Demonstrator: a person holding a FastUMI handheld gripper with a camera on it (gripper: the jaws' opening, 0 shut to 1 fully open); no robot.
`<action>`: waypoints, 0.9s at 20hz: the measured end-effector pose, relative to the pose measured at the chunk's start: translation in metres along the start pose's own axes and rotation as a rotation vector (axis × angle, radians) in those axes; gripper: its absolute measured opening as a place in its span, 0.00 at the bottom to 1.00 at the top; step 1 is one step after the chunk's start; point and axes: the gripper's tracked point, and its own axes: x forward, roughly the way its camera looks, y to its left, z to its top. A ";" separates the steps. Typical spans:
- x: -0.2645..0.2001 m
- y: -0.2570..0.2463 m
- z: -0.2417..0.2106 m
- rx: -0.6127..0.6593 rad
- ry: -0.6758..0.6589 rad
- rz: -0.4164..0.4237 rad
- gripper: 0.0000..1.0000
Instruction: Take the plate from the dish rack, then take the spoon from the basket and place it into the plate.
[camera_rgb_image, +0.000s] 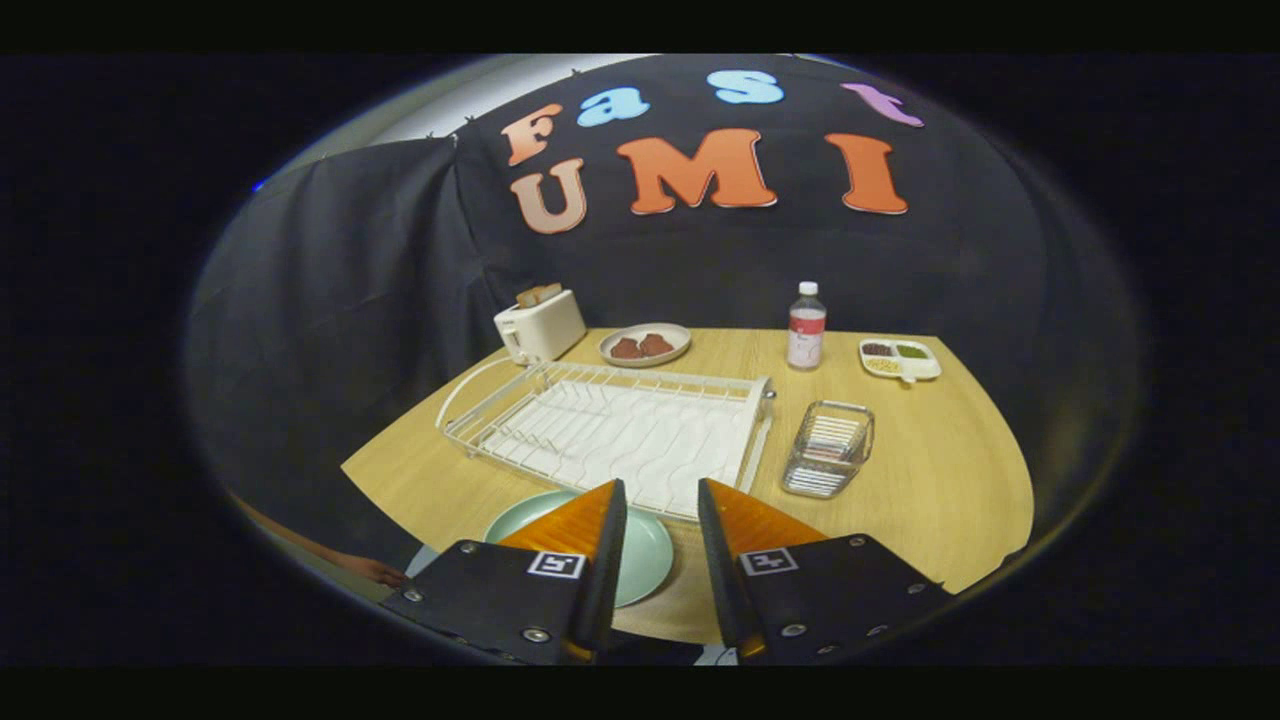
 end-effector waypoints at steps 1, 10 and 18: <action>-0.005 -0.003 0.018 0.001 -0.041 -0.011 0.45; -0.049 -0.029 0.144 -0.023 -0.360 -0.115 0.84; -0.066 -0.042 0.190 -0.030 -0.477 -0.165 0.93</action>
